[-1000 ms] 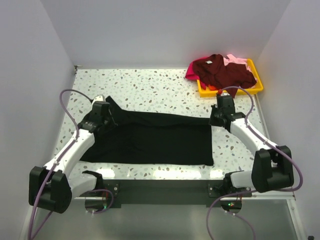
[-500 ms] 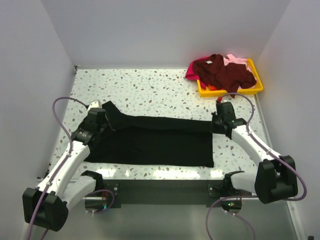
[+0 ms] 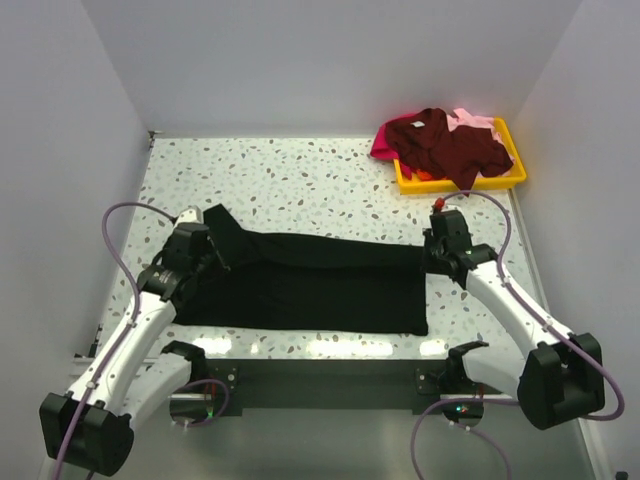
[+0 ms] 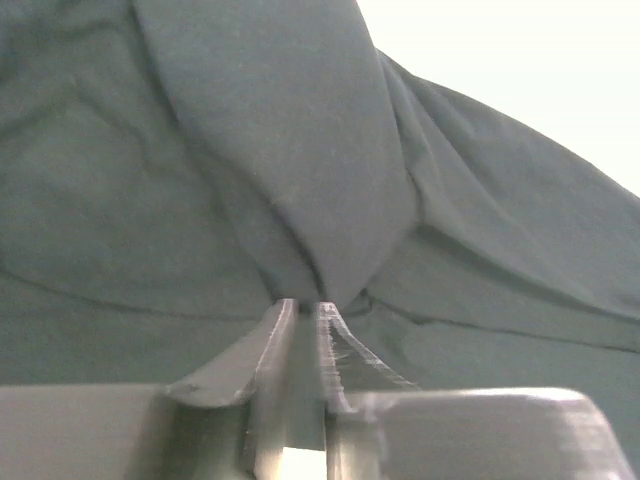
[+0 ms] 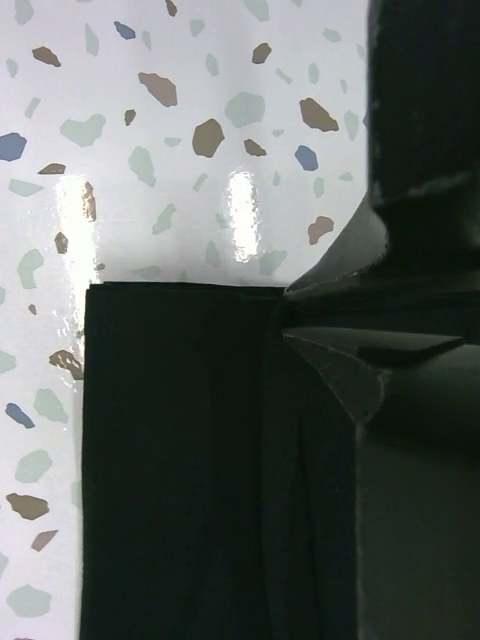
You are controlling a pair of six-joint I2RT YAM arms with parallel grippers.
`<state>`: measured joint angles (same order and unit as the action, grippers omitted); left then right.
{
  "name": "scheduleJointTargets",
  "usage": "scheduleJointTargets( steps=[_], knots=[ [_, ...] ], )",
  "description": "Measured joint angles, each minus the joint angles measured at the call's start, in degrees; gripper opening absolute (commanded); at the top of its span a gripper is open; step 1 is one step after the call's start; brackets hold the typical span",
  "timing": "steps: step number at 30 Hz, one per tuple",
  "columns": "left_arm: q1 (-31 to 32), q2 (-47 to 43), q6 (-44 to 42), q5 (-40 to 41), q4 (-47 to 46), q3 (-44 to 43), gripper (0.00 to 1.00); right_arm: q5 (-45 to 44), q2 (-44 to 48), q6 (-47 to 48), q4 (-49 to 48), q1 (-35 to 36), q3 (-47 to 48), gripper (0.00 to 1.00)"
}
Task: Fold and stack the t-shirts
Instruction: Fold the tshirt
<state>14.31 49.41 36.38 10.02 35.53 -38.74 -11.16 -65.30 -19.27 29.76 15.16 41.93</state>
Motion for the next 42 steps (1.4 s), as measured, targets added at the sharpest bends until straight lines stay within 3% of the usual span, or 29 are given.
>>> scheduleJointTargets(
  steps=[2, 4, 6, 12, 17, 26, 42],
  knots=[
    [0.09, -0.72, 0.02, -1.09, 1.09, -0.07, 0.5, -0.13, 1.29, -0.59, 0.98, 0.35, -0.28, 0.41],
    [0.11, -2.03, 0.22, -1.79, 2.73, -0.37, 0.62, -0.35, 2.67, -0.98, 1.79, 0.59, -0.28, 0.53],
    [0.11, -3.72, 0.61, -2.19, 4.55, -1.51, 0.66, -0.42, 4.04, -1.18, 2.64, 0.59, -0.28, 0.62],
    [0.11, -3.28, 0.44, -2.6, 5.01, -4.26, 0.67, -0.98, 6.23, -1.31, 3.54, 0.59, 0.5, 0.68],
    [0.13, 2.71, -0.61, -1.44, 3.74, -5.11, 0.77, 0.24, 2.21, -1.36, 2.49, 0.59, 2.21, 0.69],
    [-0.79, 16.11, -2.58, -1.2, -4.76, -7.37, 0.74, 5.62, -3.06, -2.58, -1.7, 0.59, 2.19, 0.69],
    [-0.79, 19.61, -2.93, -3.82, -13.29, -0.02, 0.76, 19.93, -19.76, -4.5, -12.92, 2.54, 0.66, 0.69]
  ],
)
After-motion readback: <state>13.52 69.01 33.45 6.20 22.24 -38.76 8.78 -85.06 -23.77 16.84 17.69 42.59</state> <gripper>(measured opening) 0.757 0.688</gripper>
